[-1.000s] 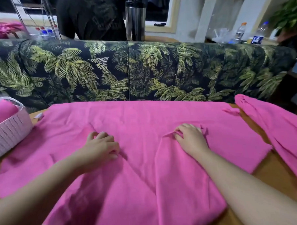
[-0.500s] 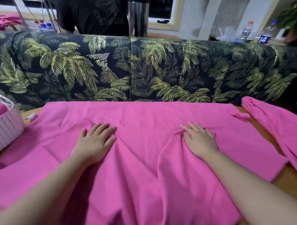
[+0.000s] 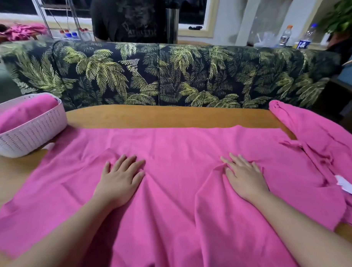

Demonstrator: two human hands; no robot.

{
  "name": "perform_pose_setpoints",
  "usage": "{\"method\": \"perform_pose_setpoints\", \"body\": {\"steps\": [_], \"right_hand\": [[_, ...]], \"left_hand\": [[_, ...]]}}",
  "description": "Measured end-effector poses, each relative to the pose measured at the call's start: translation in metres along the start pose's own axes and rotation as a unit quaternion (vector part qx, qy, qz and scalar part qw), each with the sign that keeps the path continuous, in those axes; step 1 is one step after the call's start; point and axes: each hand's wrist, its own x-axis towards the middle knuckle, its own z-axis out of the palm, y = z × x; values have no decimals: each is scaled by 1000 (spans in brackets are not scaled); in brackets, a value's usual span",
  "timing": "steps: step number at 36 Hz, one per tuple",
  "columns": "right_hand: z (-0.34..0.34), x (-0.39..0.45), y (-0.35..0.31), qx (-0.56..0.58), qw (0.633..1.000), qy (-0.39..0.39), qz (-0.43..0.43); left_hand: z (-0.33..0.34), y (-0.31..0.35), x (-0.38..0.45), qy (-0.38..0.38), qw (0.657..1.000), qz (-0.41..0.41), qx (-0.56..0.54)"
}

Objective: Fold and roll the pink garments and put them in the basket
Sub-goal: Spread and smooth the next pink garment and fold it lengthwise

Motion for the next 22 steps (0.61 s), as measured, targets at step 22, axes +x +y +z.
{"method": "perform_pose_setpoints", "body": {"steps": [22], "right_hand": [[-25, -78, -23, 189, 968, 160, -33]], "left_hand": [[-38, 19, -61, 27, 993, 84, -84]]}}
